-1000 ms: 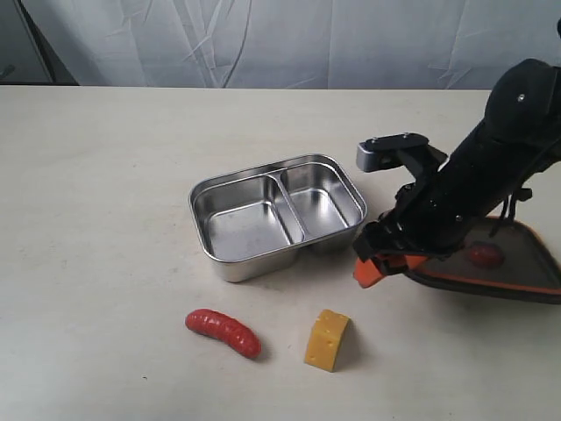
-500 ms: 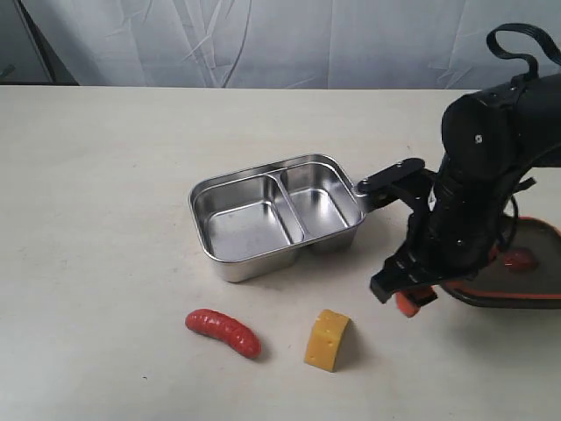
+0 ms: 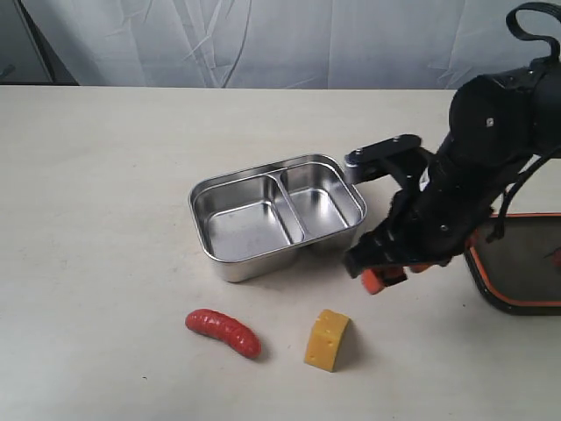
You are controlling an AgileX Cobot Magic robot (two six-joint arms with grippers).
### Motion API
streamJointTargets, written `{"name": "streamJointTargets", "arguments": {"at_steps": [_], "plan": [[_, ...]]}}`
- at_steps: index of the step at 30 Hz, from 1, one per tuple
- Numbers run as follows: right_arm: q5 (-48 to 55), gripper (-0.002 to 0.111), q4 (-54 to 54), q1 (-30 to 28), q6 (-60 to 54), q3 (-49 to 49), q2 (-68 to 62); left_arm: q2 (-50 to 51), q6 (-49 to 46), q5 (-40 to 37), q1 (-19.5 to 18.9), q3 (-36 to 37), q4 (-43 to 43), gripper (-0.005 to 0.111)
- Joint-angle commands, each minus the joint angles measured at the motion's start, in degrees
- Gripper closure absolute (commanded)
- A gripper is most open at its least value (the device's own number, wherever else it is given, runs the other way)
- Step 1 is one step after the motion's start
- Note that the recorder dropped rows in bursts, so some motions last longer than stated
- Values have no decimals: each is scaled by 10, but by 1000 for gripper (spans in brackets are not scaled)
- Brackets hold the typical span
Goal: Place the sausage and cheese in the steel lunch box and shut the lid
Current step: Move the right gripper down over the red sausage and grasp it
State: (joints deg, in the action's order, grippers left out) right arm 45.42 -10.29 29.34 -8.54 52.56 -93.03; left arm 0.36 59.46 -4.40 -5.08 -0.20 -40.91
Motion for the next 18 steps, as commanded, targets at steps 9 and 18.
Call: {"name": "streamJointTargets", "arguments": {"at_steps": [9, 18], "plan": [[-99, 47, -106, 177, -145, 69, -44, -4, -1, 1, 7, 2, -4, 107], [-67, 47, 38, 237, -9, 164, -178, -4, -1, 1, 7, 2, -4, 107]]}}
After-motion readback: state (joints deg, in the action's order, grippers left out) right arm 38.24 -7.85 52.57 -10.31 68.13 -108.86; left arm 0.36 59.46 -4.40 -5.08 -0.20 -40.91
